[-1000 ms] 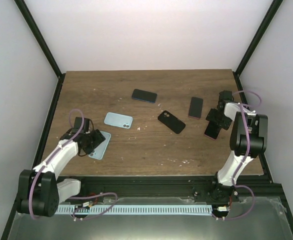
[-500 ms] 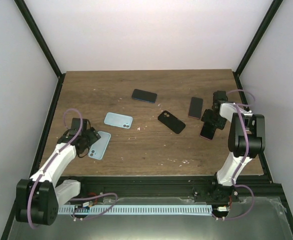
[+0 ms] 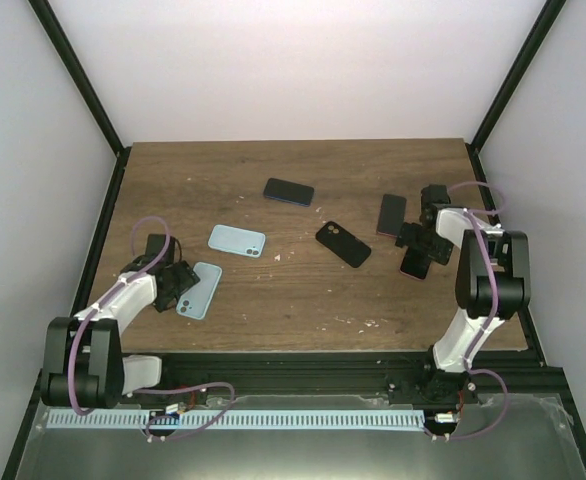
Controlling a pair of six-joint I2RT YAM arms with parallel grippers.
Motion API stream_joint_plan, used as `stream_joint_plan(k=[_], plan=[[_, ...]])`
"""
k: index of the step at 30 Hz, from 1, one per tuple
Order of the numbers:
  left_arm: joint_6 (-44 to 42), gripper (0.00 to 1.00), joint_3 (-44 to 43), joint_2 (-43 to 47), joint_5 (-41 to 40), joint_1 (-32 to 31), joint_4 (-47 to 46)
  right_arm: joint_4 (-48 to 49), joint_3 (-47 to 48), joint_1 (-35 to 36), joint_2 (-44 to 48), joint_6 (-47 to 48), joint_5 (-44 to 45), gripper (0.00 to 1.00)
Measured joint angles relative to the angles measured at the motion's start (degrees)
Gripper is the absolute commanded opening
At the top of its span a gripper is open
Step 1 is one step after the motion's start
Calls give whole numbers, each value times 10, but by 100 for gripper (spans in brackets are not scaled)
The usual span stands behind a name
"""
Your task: Put the phone into the phone case
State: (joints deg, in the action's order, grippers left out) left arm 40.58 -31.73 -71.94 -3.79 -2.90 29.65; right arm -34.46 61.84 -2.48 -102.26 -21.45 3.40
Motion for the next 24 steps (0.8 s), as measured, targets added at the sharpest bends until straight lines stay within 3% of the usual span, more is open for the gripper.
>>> stream_joint_plan(k=[16, 19, 24], plan=[[45, 82, 33, 57, 166, -55, -15, -13, -35, 12, 30, -7, 1, 74], [45, 82, 32, 79, 157, -57, -3, -13, -38, 15, 32, -7, 0, 69], [33, 72, 17, 100, 100, -57, 14, -14, -45, 17, 41, -7, -4, 65]])
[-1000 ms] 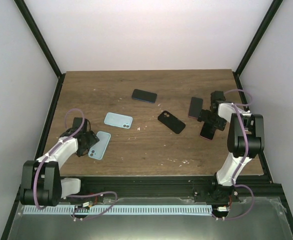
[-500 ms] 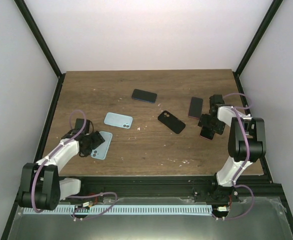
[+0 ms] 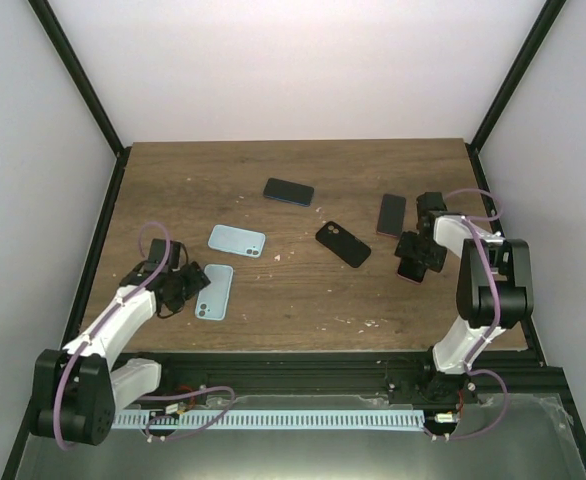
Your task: Put the phone into the phone case
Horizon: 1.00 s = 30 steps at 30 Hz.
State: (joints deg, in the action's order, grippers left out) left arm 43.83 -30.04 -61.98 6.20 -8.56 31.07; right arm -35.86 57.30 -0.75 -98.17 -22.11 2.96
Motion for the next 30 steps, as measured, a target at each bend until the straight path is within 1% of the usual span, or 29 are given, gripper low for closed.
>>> stream_joint_plan(k=[3, 5, 8, 12, 15, 19, 23, 30], plan=[[-10, 65, 2, -10, -10, 0, 3, -7, -11, 3, 12, 0, -6, 63], [-14, 62, 6, -21, -7, -1, -1, -13, -15, 5, 20, -1, -10, 63], [-19, 55, 12, -38, 1, -6, -10, -24, -17, 12, 34, -4, -16, 62], [-22, 46, 12, -62, 17, -19, -26, -36, -17, 24, 62, -9, -19, 61], [-17, 41, 12, -68, 25, -37, -36, -45, -17, 32, 94, -11, -24, 61], [-2, 39, 12, -72, 40, -72, -53, -51, -17, 56, 144, -13, -36, 61], [25, 38, 12, -74, 63, -106, -72, -49, -17, 111, 179, -25, -58, 60], [86, 43, 12, -89, 112, -163, -109, -45, -10, 229, 188, -64, -91, 59]])
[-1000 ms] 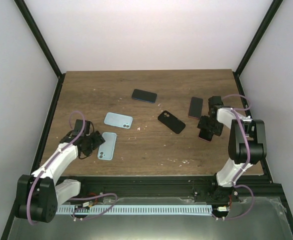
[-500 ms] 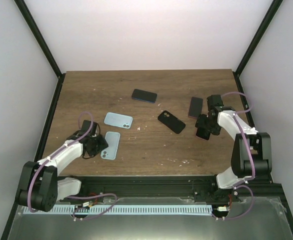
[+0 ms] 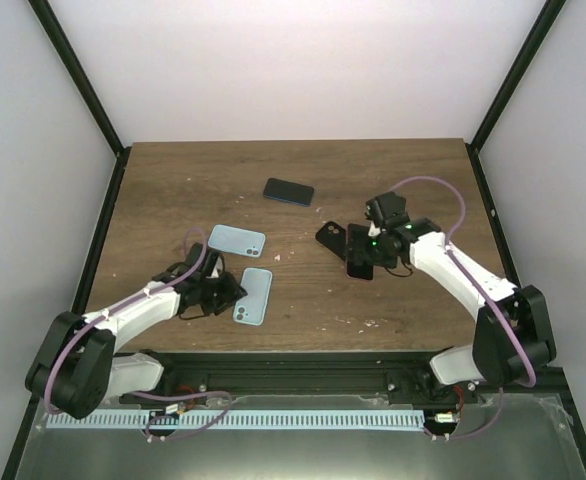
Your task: Put the phone into the phone case
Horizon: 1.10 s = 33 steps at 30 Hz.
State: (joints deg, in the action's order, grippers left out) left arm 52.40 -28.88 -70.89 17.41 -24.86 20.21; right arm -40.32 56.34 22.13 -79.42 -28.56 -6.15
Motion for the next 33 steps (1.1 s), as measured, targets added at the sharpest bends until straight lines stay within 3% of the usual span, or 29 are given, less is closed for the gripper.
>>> stream_joint_plan(k=[17, 27, 33], plan=[[104, 46, 15, 2, 51, -89, -85, 54, 33, 144, -43, -75, -27, 56], [13, 57, -35, 61, -100, -84, 44, 122, 33, 227, -73, -139, -61, 56], [-19, 63, -26, 37, -104, -72, 51, 125, 33, 233, -90, -146, -67, 56]])
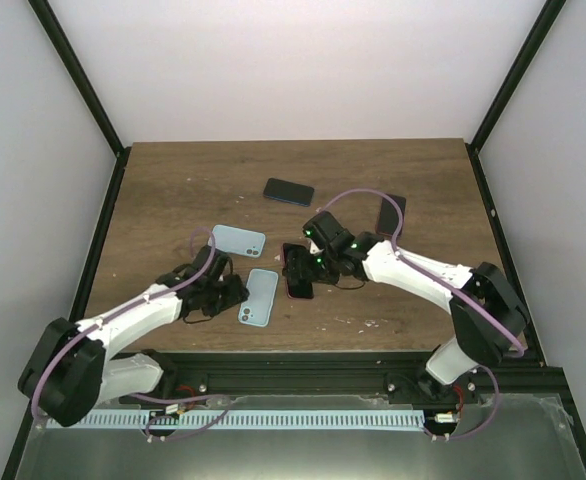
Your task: Put the phone into the phone case
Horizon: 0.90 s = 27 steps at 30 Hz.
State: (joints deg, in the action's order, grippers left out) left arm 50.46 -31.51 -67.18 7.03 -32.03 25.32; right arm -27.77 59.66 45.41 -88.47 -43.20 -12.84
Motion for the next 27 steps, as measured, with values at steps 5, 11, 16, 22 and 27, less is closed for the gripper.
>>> stream_joint_plan(k=[5, 11, 16, 22, 27], plan=[[3, 63, 30, -31, 41, 0, -37, 2, 3, 0, 4, -2, 7, 56], [45, 63, 56, -40, 104, -21, -125, 2, 3, 0, 11, -1, 16, 56], [97, 62, 76, -43, 148, -53, -181, 7, 3, 0, 12, -1, 17, 55], [108, 68, 80, 9, 141, -38, -167, 31, 3, 7, 9, -4, 7, 55], [87, 92, 91, 88, 151, 60, -149, 43, 20, 36, -38, -4, 1, 55]])
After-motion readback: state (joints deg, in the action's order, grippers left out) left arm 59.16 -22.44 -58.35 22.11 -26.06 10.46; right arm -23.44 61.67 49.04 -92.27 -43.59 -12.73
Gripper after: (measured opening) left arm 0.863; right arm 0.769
